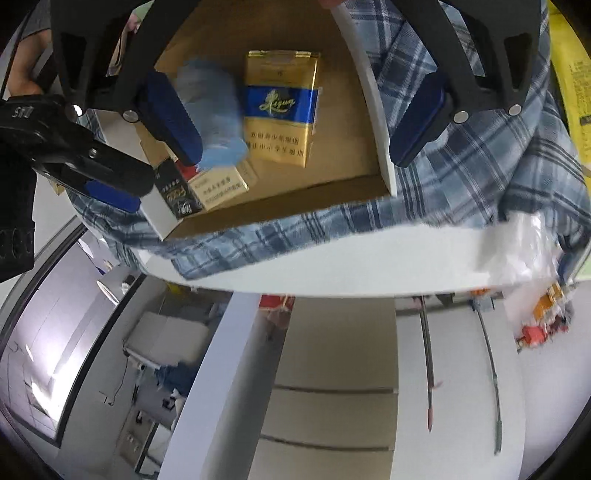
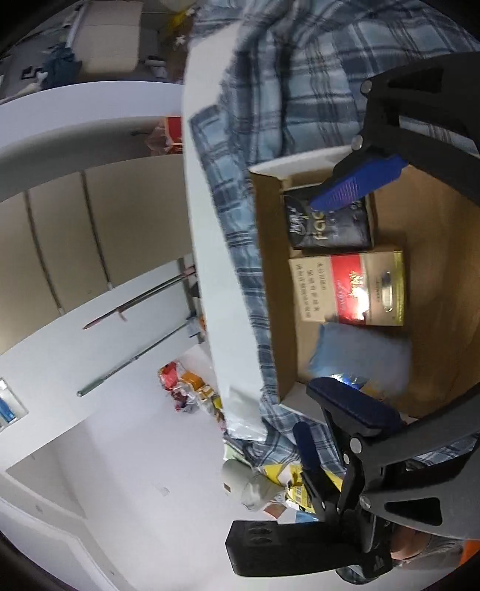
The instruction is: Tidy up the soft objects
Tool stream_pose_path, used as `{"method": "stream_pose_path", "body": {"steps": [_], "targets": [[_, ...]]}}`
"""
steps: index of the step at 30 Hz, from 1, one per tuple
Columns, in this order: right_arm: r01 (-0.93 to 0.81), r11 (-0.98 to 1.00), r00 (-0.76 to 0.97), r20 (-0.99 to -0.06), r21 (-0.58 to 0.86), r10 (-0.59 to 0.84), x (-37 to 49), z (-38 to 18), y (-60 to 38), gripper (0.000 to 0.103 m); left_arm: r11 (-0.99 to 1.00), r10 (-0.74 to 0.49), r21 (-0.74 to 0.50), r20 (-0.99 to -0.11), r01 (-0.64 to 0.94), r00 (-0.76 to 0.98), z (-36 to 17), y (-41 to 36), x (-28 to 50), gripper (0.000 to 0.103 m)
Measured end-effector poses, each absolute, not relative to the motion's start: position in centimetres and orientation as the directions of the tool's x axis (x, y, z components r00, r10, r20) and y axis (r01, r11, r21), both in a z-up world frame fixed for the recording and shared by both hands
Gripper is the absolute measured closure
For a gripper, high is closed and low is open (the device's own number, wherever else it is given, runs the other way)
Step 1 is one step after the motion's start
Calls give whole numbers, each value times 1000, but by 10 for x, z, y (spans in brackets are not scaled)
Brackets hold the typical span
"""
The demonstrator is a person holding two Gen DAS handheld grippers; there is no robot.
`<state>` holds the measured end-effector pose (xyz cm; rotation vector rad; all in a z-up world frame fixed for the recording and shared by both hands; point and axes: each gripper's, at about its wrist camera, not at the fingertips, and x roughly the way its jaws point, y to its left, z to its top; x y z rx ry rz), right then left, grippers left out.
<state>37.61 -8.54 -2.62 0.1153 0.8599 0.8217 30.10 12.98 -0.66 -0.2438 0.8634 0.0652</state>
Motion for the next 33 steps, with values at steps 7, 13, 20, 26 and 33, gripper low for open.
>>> {"method": "stream_pose_path", "body": {"steps": [7, 13, 20, 26, 33], "targets": [[-618, 686, 393, -605, 384, 693, 371, -13, -82, 1, 980, 5, -133, -723, -146, 691, 16, 124, 291, 0], [-647, 678, 433, -565, 348, 703, 361, 7, -84, 1, 979, 30, -129, -674, -158, 739, 44, 131, 274, 0], [-690, 658, 489, -475, 301, 731, 338, 51, -94, 1, 978, 62, -124, -596, -168, 801, 88, 132, 246, 0], [-724, 645, 543, -375, 245, 751, 309, 94, -108, 0, 983, 69, -109, -524, -147, 849, 122, 122, 221, 0], [-745, 634, 581, -264, 209, 770, 276, 129, -121, 0, 989, 92, -66, -434, -133, 896, 158, 108, 189, 0]]}}
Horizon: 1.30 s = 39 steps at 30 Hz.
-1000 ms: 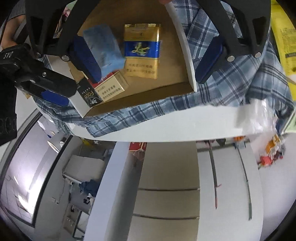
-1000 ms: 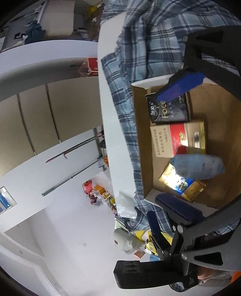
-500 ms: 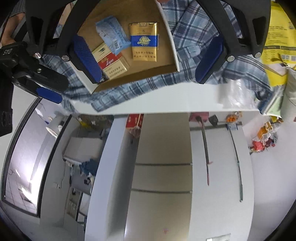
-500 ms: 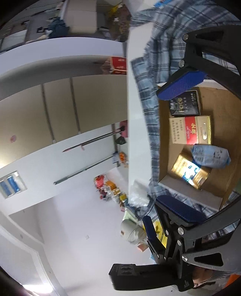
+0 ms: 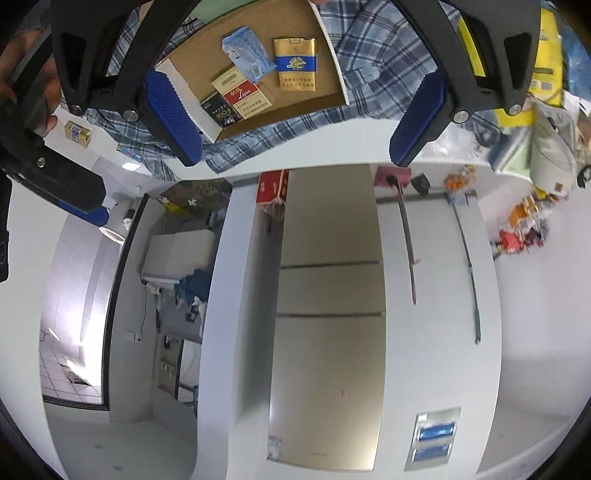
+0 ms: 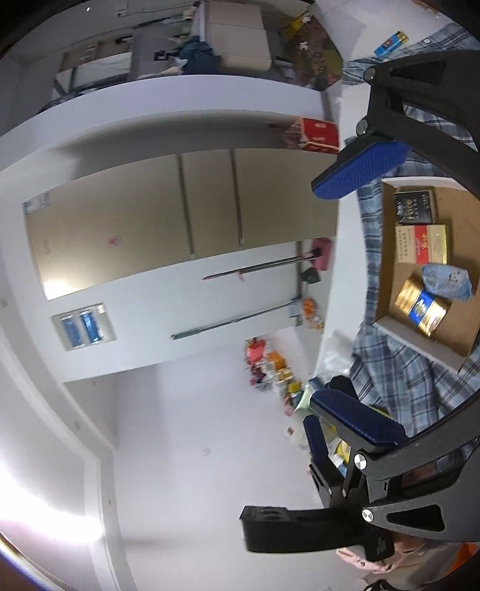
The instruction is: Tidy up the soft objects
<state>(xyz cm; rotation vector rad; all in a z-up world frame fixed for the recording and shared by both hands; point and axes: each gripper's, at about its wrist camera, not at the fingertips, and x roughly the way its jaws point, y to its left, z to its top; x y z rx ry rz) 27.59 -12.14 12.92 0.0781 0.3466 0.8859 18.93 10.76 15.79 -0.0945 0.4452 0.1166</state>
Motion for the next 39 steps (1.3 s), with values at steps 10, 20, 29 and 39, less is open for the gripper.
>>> {"method": "stream_pose_path", "body": {"steps": [10, 20, 29, 39], "targets": [[-793, 588, 556, -204, 161, 806, 240, 153, -122, 0, 982, 175, -9, -328, -188, 928, 200, 90, 143, 0], [-804, 549, 540, -104, 230, 835, 216, 173, -136, 0, 986, 165, 7, -230, -168, 959, 223, 62, 107, 0], [-848, 492, 502, 3, 194, 865, 174, 201, -166, 0, 990, 132, 73, -196, -119, 972, 247, 27, 67, 0], [-798, 600, 603, -67, -60, 795, 112, 184, -198, 0, 995, 29, 102, -226, -6, 974, 221, 17, 34, 0]]}}
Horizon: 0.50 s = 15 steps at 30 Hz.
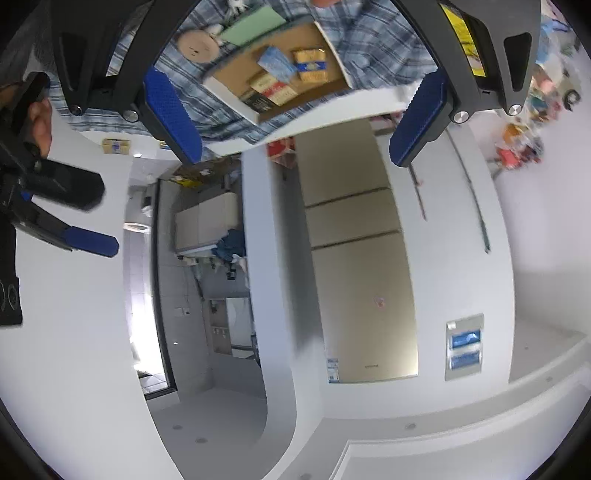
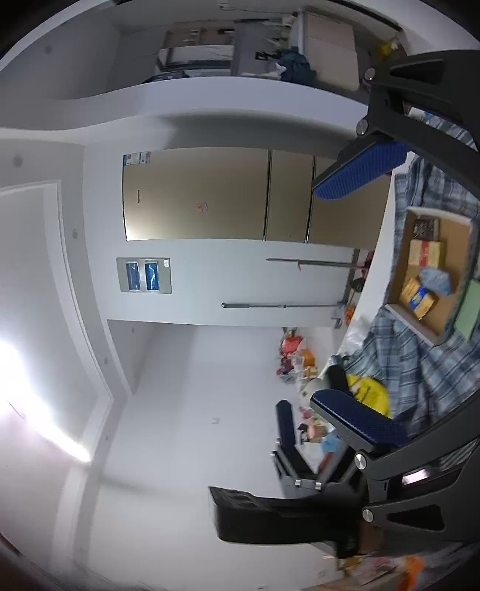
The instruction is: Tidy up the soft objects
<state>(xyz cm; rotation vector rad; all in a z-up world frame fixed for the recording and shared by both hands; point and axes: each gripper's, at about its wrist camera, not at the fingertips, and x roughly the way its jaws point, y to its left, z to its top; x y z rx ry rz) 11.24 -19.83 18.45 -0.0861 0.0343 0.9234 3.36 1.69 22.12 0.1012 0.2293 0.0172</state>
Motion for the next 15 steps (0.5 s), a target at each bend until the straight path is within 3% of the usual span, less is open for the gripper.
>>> {"method": "stream_pose_path", "body": {"steps": [4, 15], "targets": [[-791, 603, 610, -73, -102, 789, 101, 166, -210, 0, 997, -69, 11, -266, 74, 961, 201, 20, 35, 0], [-801, 598, 587, -234, -30, 775, 144, 102, -223, 0, 987, -82, -162, -466, 7, 881, 126, 42, 69, 0]]}}
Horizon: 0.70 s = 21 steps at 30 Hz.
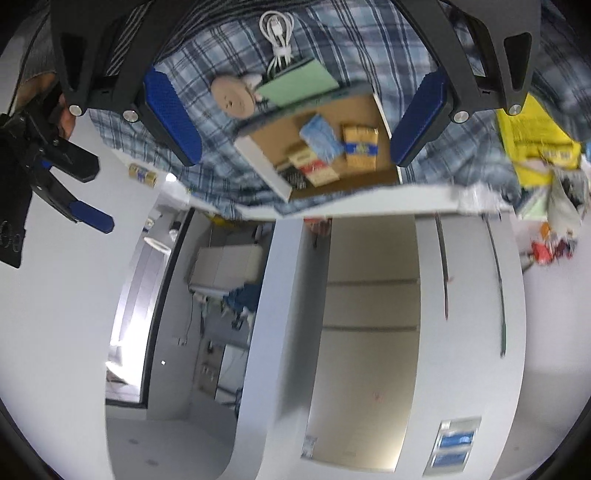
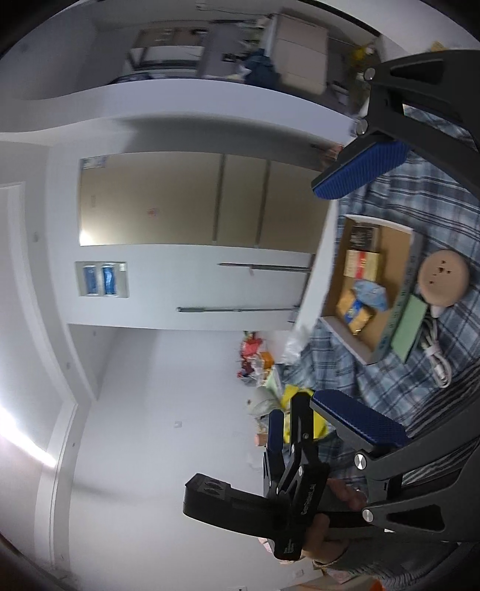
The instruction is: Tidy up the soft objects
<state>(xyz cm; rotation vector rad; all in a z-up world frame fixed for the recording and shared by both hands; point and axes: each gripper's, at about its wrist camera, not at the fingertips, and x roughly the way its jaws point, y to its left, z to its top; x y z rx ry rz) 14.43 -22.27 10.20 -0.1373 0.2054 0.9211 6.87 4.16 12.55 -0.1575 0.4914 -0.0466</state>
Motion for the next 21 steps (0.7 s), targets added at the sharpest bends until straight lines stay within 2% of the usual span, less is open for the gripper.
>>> {"method": "stream_pose_path", "body": {"steps": [5, 9, 12, 15, 18, 21], "targets": [[-831, 556, 520, -328, 19, 789, 170, 66, -220, 0, 976, -134, -218, -541, 16, 830, 88, 45, 84, 0], [-873, 482, 423, -385, 68, 820, 196, 38, -212, 0, 980, -173, -186, -622, 70, 763, 53, 43, 95, 0], [-866, 494, 406, -466, 80, 786, 216, 12, -202, 0, 973, -201, -225, -687, 58, 698, 28, 52, 108, 0], [-847, 522, 405, -514, 101, 756, 230, -13, -196, 0, 964, -228, -260, -722, 48, 653, 7, 58, 120, 0], [-830, 553, 409, -585, 81, 700, 237, -38, -186, 0, 969, -211, -244, -761, 31, 614, -11, 56, 132, 0], [-838, 540, 378, -631, 78, 678, 238, -50, -178, 0, 956, -254, -293, -779, 25, 573, -25, 54, 142, 0]]}}
